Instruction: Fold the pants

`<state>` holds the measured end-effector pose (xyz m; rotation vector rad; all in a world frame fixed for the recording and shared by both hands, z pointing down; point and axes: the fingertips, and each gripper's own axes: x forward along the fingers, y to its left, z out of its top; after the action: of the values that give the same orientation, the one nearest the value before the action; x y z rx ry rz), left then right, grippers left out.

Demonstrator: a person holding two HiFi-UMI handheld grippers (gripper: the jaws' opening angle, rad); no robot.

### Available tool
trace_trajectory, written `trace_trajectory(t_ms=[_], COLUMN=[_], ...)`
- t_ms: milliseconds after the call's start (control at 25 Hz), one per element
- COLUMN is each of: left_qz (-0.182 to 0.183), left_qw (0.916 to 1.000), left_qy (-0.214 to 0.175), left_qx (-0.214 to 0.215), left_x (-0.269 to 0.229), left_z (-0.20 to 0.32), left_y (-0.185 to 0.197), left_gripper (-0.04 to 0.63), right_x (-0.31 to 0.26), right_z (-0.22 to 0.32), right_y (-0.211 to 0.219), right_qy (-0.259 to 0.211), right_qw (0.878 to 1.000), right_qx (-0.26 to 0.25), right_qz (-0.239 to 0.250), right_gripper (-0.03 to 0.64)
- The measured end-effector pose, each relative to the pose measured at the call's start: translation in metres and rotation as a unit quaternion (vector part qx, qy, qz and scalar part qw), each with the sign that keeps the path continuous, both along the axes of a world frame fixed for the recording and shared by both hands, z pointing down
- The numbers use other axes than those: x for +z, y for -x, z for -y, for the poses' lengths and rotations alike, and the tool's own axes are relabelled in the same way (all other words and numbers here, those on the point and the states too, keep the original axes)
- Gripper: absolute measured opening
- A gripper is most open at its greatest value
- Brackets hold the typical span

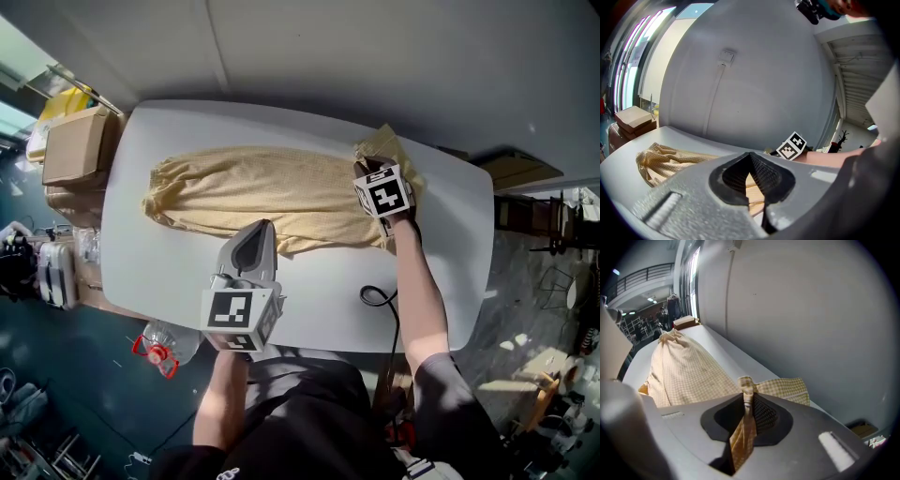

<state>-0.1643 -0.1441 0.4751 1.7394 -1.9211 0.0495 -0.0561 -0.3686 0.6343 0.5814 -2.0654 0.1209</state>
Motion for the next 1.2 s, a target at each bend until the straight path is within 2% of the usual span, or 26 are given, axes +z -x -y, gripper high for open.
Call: trace_trajectory(t_ms=[240,480,640,840,1200], left_qz=[0.006,0.01,0.009,0.007,0.004], left_qw=[0.9994,0.9977,0.9957,0.9917,0.9818], left_qy=[0.006,0.004,0.001,-0.007,-0.008], left_qx=[0.032,0.067,0.092,0.128,0.19], left_x=[-0.004,-0.006,-0.007,-0.009,-0.011], left_z=[0.005,0.011,0.018,0.028,0.037], left_y=[-0.02,-0.042,-0.06,-0.088,-0.142], left_gripper=[0.0,0.0,0.0,0.0,0.0], right_x=[-0.036,-0.069,-0.092,-0.116,-0.128], right_z=[-0.003,-0.007,-0.008,-0.007,-0.013], right_y=[-0.017,-0.049,-0.075,-0.122,-0.228], right_qy=[0.002,-0.001,0.006,-0.002,-0.038], right_qw=[0.997,0.988,0.973,0.95,0.925], right_qx=[0.031,0.065,0.099,0.142,0.231], right_qz=[0.072,0.14,0.207,0.28,0.3], right_gripper=[0.048,0.044,0.043,0.043,0.043])
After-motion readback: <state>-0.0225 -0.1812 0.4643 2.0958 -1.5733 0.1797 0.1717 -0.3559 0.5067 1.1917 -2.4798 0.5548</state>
